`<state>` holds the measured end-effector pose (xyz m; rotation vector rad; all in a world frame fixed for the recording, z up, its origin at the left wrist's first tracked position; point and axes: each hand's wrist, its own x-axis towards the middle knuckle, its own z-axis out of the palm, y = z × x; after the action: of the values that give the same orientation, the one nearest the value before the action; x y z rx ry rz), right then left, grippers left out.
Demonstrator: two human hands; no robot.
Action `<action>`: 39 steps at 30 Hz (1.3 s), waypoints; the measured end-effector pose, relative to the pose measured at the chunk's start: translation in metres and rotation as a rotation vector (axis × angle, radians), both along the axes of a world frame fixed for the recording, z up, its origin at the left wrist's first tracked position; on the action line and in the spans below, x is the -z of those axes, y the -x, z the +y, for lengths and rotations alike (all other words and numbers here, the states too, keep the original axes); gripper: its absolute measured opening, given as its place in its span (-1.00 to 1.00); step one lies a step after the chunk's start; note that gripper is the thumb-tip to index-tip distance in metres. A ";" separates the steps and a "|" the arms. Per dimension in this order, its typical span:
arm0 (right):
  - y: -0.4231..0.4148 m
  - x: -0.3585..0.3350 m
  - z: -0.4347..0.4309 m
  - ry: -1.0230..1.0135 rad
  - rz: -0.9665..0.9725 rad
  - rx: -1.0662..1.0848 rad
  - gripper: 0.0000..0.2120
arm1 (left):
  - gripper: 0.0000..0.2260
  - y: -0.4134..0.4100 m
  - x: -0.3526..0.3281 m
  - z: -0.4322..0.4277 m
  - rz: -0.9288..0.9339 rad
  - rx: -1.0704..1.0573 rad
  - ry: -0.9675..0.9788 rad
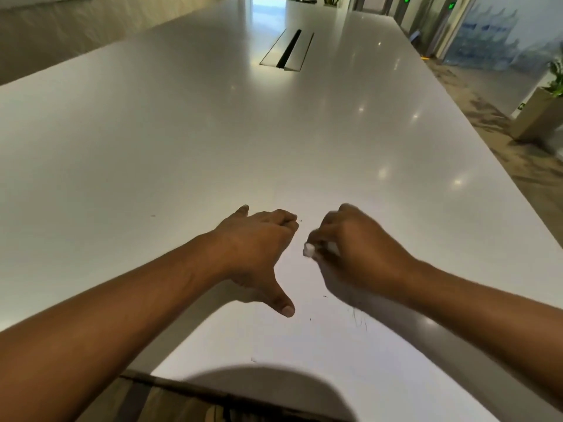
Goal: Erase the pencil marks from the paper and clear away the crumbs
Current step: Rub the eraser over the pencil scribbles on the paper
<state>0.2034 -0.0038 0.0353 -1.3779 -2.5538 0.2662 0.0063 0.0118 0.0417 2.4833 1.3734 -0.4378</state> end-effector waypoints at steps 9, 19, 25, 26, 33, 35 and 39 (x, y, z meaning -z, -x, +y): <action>-0.008 -0.007 -0.004 -0.004 -0.047 0.108 -0.80 | 0.18 -0.001 -0.002 0.000 0.027 0.015 -0.011; -0.013 -0.004 0.008 -0.036 -0.063 0.201 -0.78 | 0.21 0.003 0.004 -0.002 -0.025 -0.006 0.013; 0.013 -0.008 -0.011 0.022 -0.089 -0.029 -0.76 | 0.21 0.004 0.007 0.000 -0.041 0.002 0.007; 0.010 -0.006 0.014 -0.025 -0.083 0.021 -0.75 | 0.21 0.004 0.007 0.000 -0.038 0.004 0.003; 0.007 -0.002 0.027 -0.071 -0.133 0.009 -0.77 | 0.22 0.003 0.006 0.001 -0.030 -0.006 0.003; 0.002 -0.004 0.032 -0.066 -0.172 0.015 -0.78 | 0.22 0.003 0.005 0.000 -0.024 -0.003 0.005; -0.007 -0.005 0.062 -0.066 -0.149 0.159 -0.76 | 0.22 0.001 0.003 -0.001 -0.004 -0.004 0.009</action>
<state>0.2102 0.0578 0.0399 -1.6204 -2.5244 0.0522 0.0052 0.0108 0.0392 2.4728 1.3714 -0.4374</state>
